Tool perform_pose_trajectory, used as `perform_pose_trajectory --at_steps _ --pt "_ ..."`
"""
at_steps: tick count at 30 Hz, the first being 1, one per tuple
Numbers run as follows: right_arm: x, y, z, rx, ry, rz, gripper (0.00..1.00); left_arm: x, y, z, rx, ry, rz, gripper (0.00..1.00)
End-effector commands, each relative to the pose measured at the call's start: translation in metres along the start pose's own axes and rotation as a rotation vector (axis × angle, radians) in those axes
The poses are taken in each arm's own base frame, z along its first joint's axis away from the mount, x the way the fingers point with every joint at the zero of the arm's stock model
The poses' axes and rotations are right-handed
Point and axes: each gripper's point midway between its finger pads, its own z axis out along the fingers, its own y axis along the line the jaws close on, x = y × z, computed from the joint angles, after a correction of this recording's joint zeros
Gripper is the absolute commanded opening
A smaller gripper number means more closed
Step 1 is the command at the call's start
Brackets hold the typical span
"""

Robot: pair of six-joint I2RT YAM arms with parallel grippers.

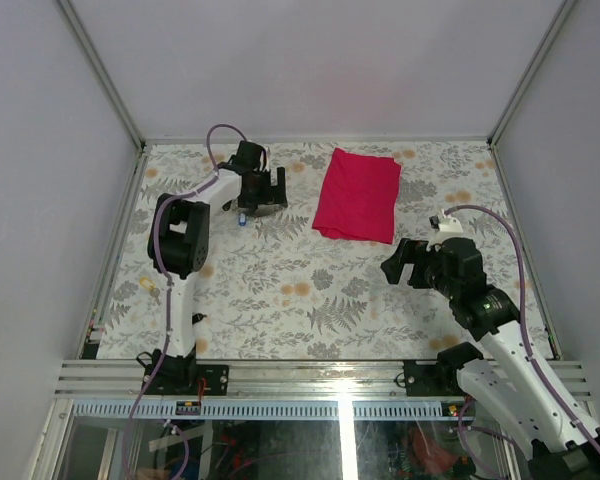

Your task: Put the keys on the keyring

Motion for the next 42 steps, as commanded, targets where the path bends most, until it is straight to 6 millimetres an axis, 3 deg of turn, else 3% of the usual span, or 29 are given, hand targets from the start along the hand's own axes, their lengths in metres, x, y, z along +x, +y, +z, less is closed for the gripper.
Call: perform_pose_trajectory --at_steps 1,7,16,22,26,30,36,39,42 --pt "-0.023 0.015 -0.010 -0.048 -0.071 -0.004 0.99 0.031 -0.008 -0.016 0.038 0.047 -0.067 1.00" --pt "-0.024 0.019 -0.009 -0.070 -0.074 0.004 0.99 0.080 -0.045 -0.041 0.050 0.083 -0.006 1.00" --pt "-0.028 0.013 -0.019 -0.041 -0.107 -0.001 0.99 0.178 -0.093 -0.062 0.096 0.176 0.056 1.00" --pt "-0.035 0.006 -0.034 0.006 -0.159 0.013 0.99 0.231 -0.147 -0.074 0.183 0.206 0.115 1.00" --pt "-0.038 -0.001 -0.042 0.035 -0.200 0.028 0.99 0.254 -0.180 -0.082 0.229 0.204 0.181 1.00" --pt "-0.040 -0.009 -0.050 0.077 -0.235 0.057 0.99 0.256 -0.205 -0.094 0.264 0.160 0.242 1.00" --pt "-0.047 -0.013 -0.056 0.085 -0.308 0.063 0.99 0.215 -0.225 -0.135 0.332 -0.021 0.294 1.00" --pt "-0.045 -0.008 -0.056 0.057 -0.286 0.013 0.99 0.193 -0.225 -0.167 0.365 -0.144 0.298 1.00" --pt "-0.039 0.010 -0.052 -0.040 -0.218 -0.076 0.99 0.179 -0.206 -0.191 0.330 -0.245 0.272 1.00"
